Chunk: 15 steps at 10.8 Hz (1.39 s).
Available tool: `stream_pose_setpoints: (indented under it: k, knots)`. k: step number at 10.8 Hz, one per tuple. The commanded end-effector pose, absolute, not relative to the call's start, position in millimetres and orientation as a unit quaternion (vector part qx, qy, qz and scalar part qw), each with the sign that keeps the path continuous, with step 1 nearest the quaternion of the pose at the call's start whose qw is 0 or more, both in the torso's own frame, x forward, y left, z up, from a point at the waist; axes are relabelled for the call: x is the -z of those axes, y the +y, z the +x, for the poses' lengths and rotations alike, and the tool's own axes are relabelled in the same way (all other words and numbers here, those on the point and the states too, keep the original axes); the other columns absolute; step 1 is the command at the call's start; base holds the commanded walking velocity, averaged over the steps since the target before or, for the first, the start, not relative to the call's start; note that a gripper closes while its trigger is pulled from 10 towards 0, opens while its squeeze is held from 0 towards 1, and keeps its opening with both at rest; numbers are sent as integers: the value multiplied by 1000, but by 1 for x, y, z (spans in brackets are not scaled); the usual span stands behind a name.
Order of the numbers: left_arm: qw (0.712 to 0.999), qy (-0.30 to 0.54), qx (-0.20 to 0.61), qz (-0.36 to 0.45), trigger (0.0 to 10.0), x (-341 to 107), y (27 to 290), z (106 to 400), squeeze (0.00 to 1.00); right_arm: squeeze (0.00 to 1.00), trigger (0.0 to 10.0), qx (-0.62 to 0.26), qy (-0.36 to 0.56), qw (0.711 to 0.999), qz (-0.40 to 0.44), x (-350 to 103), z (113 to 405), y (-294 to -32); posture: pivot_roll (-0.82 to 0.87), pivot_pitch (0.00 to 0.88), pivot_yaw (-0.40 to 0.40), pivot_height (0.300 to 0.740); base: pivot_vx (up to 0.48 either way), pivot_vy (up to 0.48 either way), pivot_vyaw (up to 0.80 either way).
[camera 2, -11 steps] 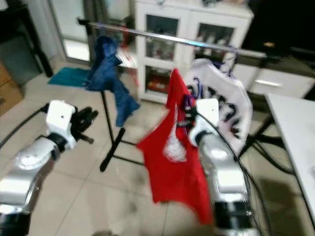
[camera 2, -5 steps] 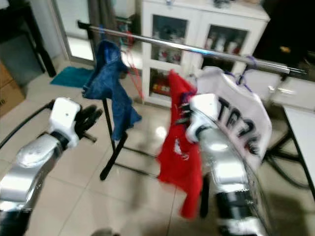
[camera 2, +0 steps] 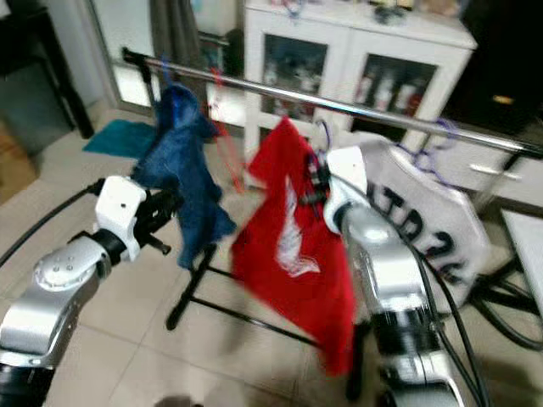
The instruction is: Hang hanger
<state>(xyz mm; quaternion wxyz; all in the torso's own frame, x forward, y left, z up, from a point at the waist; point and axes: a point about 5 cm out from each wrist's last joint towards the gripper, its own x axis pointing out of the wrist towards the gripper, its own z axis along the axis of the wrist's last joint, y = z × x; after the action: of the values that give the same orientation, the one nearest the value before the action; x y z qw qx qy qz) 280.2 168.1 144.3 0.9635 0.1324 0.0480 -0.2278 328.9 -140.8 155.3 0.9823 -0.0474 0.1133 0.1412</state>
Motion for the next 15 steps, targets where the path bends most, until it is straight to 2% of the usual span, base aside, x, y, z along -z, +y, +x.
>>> stream_pose_setpoints:
  k: [1, 4, 6, 8, 10, 15]
  knots:
    - [963, 44, 228, 135, 10000, -148, 169, 281, 0, 0, 10000, -153, 101, 982, -45, -166, 334, -136, 85, 0, -60, 740, 412, 0, 0]
    - [961, 46, 233, 140, 10000, -149, 169, 280, 0, 0, 10000, -153, 107, 981, -50, -172, 344, -132, 87, 0, -67, 740, 325, 0, 0]
    - [957, 39, 246, 147, 10000, -154, 167, 280, 0, 0, 10000, -126, 106, 986, -26, -183, 363, -130, 88, 0, -69, 740, 0, 0, 0]
    - [950, 32, 272, 151, 10000, -160, 164, 284, 0, 0, 10000, -106, 126, 986, -17, -184, 381, -130, 85, 0, -64, 740, 0, 0, 0]
    - [931, 34, 334, 145, 10000, -164, 157, 279, 0, 0, 10000, -92, 152, 984, -13, -184, 396, -127, 88, 0, -65, 740, 0, 0, 0]
    - [914, 57, 376, 145, 10000, -159, 153, 273, 0, 0, 10000, -116, 219, 969, 2, -164, 400, -119, 90, 0, -75, 740, 0, 0, 0]
